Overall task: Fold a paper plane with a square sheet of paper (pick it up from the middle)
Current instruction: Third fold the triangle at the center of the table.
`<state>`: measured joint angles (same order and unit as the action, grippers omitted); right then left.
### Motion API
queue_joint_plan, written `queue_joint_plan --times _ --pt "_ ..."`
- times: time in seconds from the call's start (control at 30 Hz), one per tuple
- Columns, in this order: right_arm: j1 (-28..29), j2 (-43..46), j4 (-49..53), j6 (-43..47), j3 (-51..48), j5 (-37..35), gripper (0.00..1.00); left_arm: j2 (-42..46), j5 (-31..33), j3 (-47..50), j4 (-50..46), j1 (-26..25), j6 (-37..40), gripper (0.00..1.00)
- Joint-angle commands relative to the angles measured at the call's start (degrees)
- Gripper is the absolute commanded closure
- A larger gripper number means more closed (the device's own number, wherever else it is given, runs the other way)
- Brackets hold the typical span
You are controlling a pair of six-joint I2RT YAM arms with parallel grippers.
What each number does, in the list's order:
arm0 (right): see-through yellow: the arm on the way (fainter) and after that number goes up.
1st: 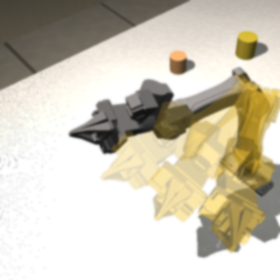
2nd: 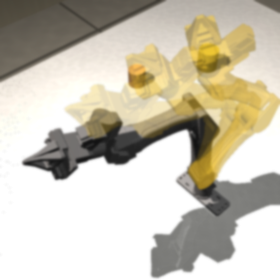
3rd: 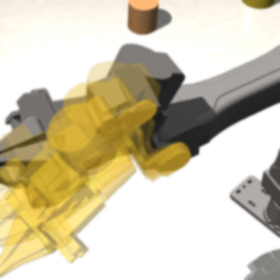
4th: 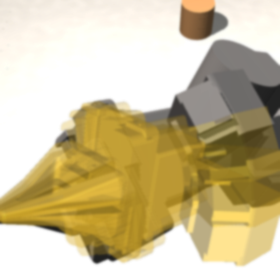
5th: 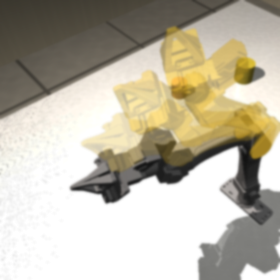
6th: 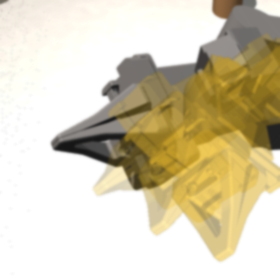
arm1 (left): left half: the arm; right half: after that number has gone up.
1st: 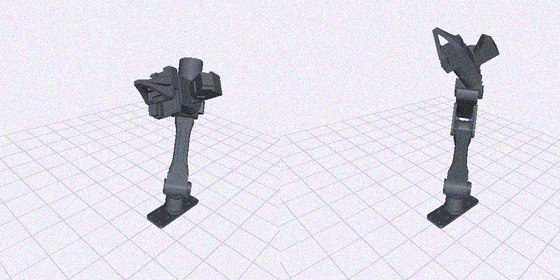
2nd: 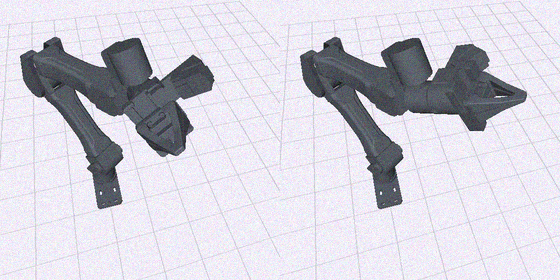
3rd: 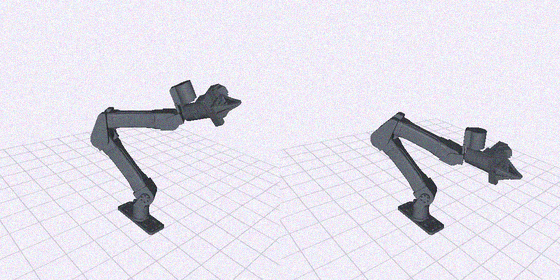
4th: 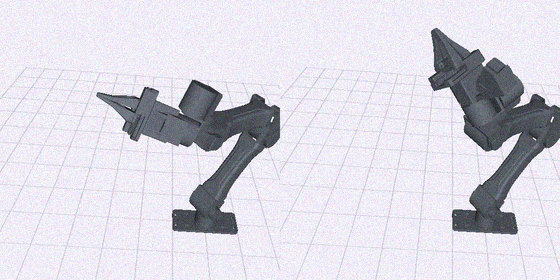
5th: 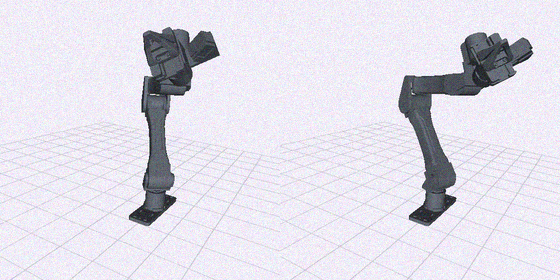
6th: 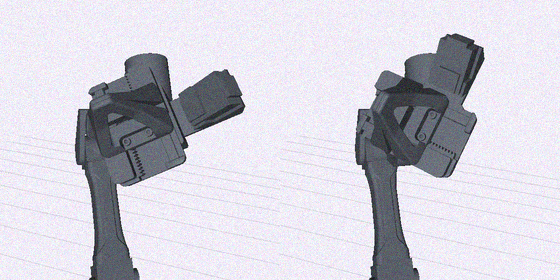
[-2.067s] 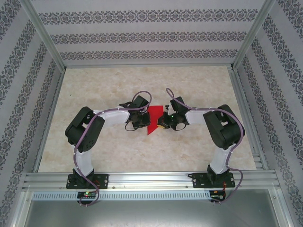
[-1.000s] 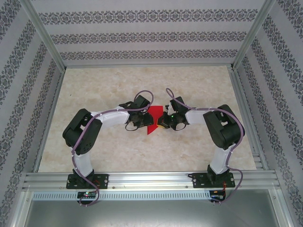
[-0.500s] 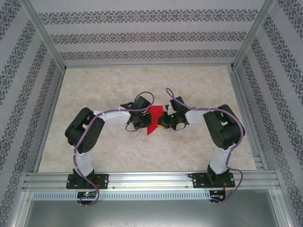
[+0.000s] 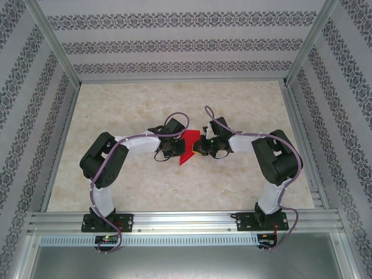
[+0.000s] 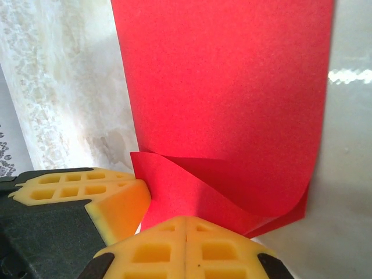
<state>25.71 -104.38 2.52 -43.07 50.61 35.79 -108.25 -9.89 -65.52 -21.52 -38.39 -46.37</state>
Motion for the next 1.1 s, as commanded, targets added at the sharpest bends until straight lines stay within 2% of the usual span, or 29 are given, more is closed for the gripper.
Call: queue_joint_plan --times 0.0,0.6,0.93,1.07 --pt "-0.2 0.6 -1.1 1.6 1.0 1.1 0.98 -0.7 0.9 -0.3 -0.7 -0.5 0.2 1.0" --pt "-0.3 -3.3 2.6 2.4 2.5 -2.0 0.99 -2.6 0.5 -0.5 -1.4 -0.5 0.0 1.0" --pt "-0.3 0.0 7.0 3.9 3.9 -4.3 0.99 -2.9 0.4 -0.6 -1.8 -0.5 0.1 1.0" --pt "-0.3 -1.1 7.8 4.3 3.6 -5.5 0.99 -2.9 0.5 -0.6 -1.9 -0.5 0.1 1.0"
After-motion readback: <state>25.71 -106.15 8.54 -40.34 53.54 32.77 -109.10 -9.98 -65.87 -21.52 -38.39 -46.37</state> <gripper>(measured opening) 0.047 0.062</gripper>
